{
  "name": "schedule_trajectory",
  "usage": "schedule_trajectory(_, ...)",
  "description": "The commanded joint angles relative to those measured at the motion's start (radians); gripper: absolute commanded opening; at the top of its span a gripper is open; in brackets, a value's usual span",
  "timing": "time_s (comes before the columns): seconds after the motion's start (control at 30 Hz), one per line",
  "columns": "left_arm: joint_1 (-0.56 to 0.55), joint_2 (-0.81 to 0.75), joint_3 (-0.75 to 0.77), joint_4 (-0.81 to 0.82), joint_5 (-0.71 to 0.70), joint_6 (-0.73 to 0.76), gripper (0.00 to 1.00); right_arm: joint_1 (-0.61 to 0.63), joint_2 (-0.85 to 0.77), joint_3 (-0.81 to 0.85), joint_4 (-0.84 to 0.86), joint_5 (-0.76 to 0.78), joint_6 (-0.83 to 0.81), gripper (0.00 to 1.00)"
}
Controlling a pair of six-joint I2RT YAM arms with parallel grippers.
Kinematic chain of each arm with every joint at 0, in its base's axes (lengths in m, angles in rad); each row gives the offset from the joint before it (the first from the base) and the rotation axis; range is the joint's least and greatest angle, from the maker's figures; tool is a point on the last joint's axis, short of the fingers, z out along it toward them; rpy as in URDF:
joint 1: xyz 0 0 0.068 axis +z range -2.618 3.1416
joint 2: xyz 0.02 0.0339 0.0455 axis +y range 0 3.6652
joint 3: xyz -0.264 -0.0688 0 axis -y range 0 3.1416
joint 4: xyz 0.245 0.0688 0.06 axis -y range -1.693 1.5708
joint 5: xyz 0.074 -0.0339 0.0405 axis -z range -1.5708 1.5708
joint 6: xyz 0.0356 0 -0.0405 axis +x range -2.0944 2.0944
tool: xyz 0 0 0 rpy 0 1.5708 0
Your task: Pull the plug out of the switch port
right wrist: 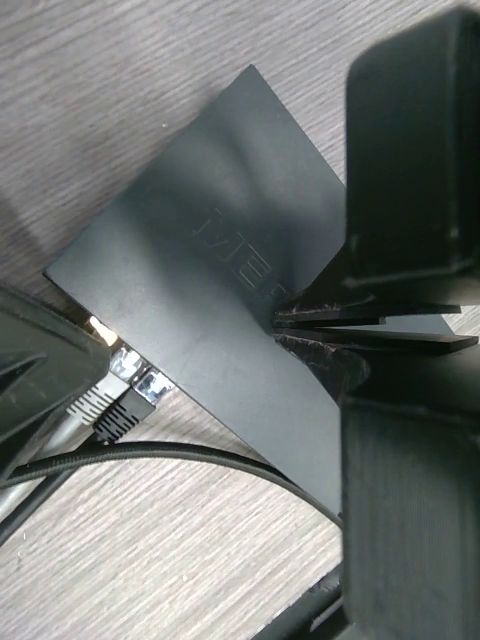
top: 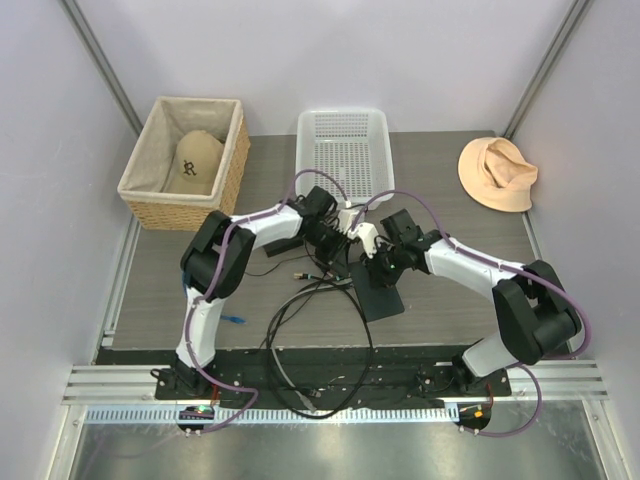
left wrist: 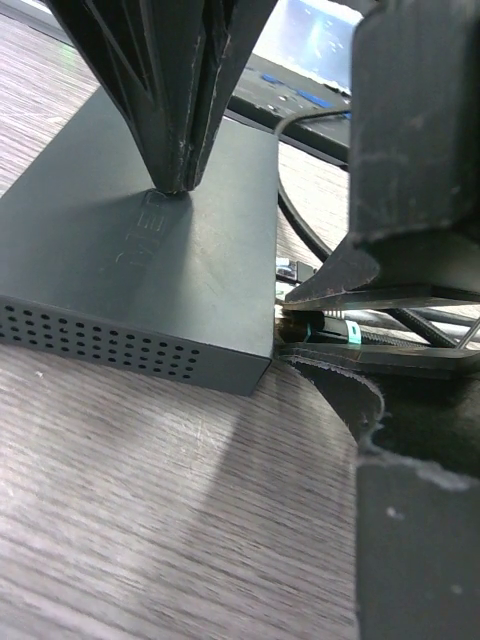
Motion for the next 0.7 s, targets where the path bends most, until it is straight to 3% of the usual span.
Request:
schedule_trajectory(0.0, 0.006, -0.058, -0.079, 0.095, -0.004, -0.084, 0.00, 0.015, 0.042, -0.046, -0.030, 0.087, -0.033, 0.11)
schedule_trajectory(0.27, 0.038, -0.078, -0.188, 0.169, 0.085, -0.117, 0.00, 0.029, 0.053, -0.050, -0.044, 0.100, -0.055, 0.10)
schedule_trajectory(0.5, 0.053, -0.035, -0.044, 0.057, 0.104, -0.051, 0.00, 0.038, 0.053, -0.053, -0.044, 0.104, -0.059, 0.10)
schedule_trajectory(0.67, 0.055, -0.116, -0.031, -0.045, 0.080, 0.044, 0.00, 0.037, 0.034, -0.070, -0.032, 0.116, -0.067, 0.10)
